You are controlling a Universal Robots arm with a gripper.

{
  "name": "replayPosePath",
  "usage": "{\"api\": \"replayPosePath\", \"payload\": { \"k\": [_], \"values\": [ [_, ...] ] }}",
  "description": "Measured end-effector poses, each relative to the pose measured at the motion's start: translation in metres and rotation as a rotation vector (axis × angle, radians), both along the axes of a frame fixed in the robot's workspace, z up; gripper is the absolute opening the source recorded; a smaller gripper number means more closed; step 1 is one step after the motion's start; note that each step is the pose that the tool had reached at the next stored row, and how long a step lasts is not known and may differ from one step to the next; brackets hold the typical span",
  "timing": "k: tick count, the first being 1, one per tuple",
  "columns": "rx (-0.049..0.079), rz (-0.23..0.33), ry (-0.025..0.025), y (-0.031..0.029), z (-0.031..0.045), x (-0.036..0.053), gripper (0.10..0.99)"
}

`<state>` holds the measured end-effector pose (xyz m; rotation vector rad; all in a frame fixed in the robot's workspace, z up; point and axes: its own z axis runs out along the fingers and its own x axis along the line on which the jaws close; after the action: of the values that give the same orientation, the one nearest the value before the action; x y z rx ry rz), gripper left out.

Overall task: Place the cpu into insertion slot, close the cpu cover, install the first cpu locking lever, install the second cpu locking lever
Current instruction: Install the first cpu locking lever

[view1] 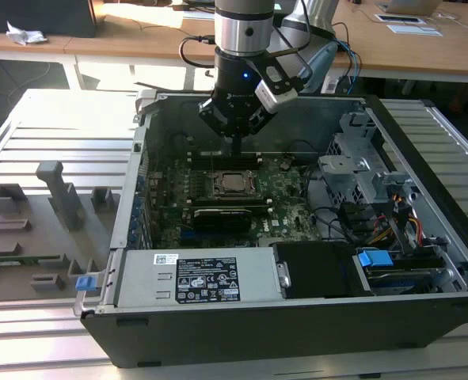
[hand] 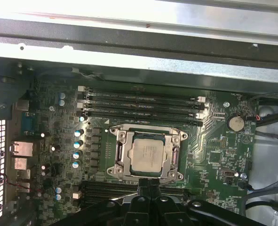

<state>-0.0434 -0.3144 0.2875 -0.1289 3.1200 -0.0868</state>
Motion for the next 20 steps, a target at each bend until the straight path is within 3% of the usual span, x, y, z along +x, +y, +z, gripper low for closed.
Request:
{"api": "replayPosePath", "payload": {
  "k": [3, 12, 20],
  "values": [
    [0.000, 0.000, 0.0001, 0.0000, 0.0001, -0.0018, 0.106],
    [0.001, 0.000, -0.0004, 0.0003, -0.0001, -0.0330, 0.106],
    [0.017, 0.000, -0.0004, 0.0190, -0.0001, -0.0427, 0.106]
  ]
}}
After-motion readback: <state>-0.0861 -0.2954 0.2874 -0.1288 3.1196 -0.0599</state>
